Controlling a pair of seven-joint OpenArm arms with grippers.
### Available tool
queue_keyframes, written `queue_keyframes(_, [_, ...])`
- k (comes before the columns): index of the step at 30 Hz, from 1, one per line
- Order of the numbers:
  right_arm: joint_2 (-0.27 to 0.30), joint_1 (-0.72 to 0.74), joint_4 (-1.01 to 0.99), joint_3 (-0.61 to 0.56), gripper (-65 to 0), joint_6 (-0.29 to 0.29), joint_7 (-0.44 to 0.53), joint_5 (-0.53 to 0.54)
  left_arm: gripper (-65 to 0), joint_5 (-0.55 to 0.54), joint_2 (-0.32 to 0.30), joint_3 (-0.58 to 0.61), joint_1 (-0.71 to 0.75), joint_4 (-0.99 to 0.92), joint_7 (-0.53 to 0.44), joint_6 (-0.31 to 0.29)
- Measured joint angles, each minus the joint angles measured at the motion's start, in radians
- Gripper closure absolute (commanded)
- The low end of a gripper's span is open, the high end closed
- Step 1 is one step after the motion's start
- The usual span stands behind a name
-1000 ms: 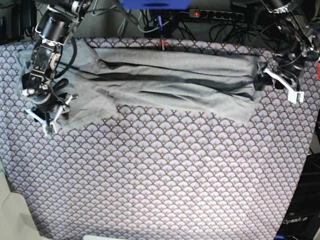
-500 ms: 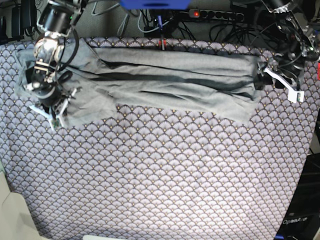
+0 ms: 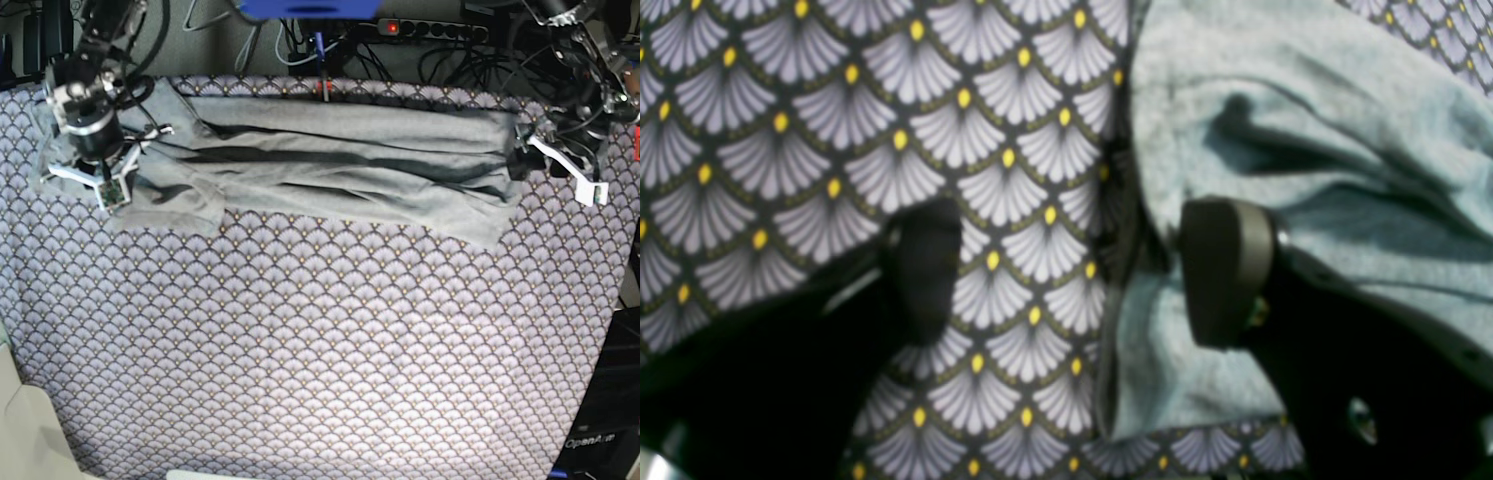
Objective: Fold the T-shirt properly
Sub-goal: 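Open the right gripper and move it down onto the shirt's end, then grasp the shirt end with the right gripper and pull it outward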
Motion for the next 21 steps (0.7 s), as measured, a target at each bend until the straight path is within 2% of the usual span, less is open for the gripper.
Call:
queue_keyframes(3, [0.013, -0.049, 0.006, 0.001, 0.0, 0.002, 0.016, 0.02, -50.0, -0.002, -0.01, 0.002, -0.004, 0.0, -0.001, -0.003])
queue_keyframes(6, [0.022, -0.129, 0.004, 0.033, 0.0, 0.002, 0.103, 0.024, -50.0, 0.001, -0.025, -0.001, -0.002, 0.0, 0.0, 0.001])
queue_keyframes(11, [0.019, -0.23, 0.003, 0.076, 0.0, 0.002, 0.223, 0.108, -50.0, -0.001, -0.023, 0.001, -0.002, 0.0, -0.001, 0.0])
queue_keyframes(21, [0.024, -0.27, -0.012, 0.169, 0.0, 0.002, 0.248, 0.166, -50.0, -0.001, -0.025, 0.001, -0.003, -0.001, -0.001, 0.0])
